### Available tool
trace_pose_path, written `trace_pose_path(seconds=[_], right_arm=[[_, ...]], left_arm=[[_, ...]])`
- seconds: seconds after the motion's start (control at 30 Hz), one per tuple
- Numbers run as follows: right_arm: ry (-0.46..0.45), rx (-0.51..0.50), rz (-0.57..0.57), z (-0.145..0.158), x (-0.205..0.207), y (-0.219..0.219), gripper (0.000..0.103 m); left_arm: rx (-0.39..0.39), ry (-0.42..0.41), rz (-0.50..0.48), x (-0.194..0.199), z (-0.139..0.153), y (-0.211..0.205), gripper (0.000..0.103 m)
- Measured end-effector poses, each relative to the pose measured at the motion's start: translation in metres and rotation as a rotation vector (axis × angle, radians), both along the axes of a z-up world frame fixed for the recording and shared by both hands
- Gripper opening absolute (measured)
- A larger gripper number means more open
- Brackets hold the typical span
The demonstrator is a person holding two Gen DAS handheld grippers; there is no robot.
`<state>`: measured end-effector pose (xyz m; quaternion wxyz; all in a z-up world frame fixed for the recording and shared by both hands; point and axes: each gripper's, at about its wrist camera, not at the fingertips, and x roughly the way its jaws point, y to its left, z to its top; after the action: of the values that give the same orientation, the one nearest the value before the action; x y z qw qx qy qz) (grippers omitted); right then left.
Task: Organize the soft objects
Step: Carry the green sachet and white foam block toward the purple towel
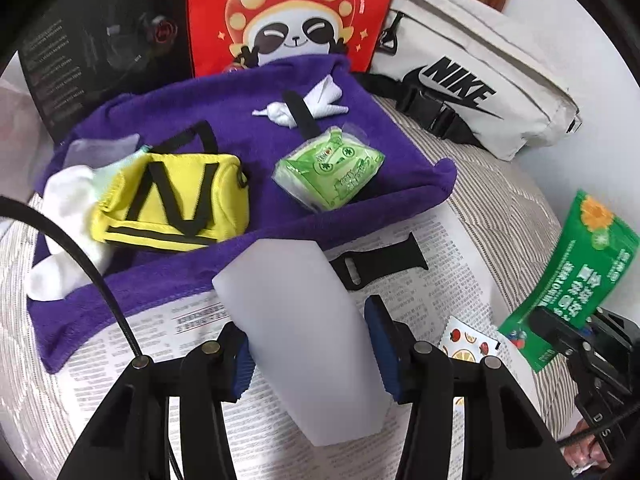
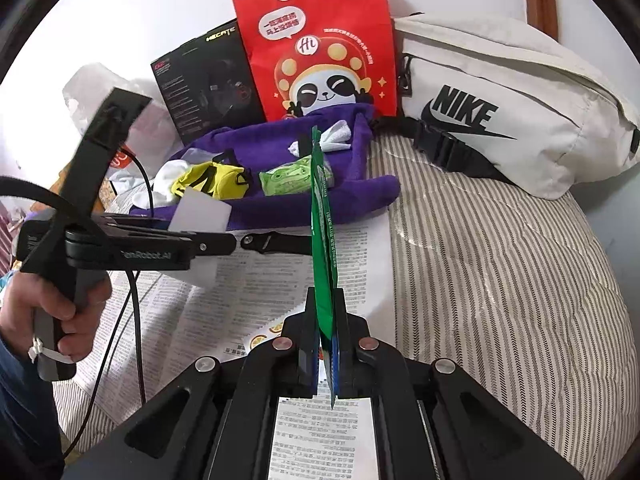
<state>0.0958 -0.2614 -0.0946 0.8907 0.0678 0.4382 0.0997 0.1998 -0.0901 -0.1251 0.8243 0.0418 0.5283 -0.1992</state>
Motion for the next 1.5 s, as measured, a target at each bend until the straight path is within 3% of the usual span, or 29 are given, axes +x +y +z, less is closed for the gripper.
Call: trace_pose_path(seconds=[0.67, 1.17, 1.5], right_arm=[[0.004, -0.025, 0.057, 0.008, 0.011, 0.029, 0.004], [-0.024, -0.023, 0.130, 0.025, 0.063, 0.056, 0.004], [-0.072, -0.032, 0.162, 0.051, 0.111, 0.076, 0.004]], left_arm=[[-0.044, -0.084, 0.047, -0.014, 0.033, 0.040, 0.048], [-0.108, -0.134, 0.129, 0.004, 0.056, 0.089, 0.048], [-0.117, -0.174, 0.170, 0.027, 0.077, 0.110, 0.048]])
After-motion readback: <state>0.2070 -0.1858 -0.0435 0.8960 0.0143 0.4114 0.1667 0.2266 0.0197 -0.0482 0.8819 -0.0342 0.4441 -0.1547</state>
